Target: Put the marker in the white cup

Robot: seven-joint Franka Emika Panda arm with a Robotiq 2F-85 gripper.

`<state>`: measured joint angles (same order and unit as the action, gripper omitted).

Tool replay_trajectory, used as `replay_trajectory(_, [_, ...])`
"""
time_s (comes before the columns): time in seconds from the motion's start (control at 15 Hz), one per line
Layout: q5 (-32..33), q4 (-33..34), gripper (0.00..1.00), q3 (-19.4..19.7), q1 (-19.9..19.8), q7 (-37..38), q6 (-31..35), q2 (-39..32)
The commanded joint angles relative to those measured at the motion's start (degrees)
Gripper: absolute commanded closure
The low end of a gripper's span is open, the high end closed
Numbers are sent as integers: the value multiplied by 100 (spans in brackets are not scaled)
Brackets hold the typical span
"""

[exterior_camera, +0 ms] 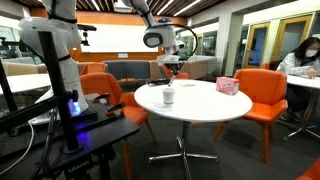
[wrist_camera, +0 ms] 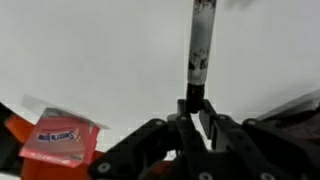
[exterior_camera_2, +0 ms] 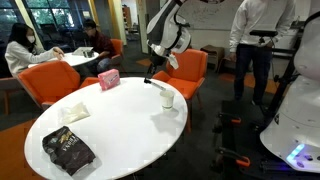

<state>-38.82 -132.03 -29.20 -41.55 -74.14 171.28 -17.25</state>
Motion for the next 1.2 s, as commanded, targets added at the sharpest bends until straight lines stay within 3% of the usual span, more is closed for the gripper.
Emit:
replay_trajectory(0.0, [-486, -22, 95, -478, -393, -720, 307, -130])
replay_trajectory(0.73, [-1371, -56, 95, -1319, -1447, -2498, 434, -811])
replay_trajectory(0.8, [-1400, -115, 57, -1315, -1467, -2455, 392, -798])
replay_trajectory(0.93, [-1413, -252, 49, -1213, -1365, -2217, 465, -685])
replay_trajectory(1.13, [-1368, -517, 25, -1022, -1097, -1678, 457, -295])
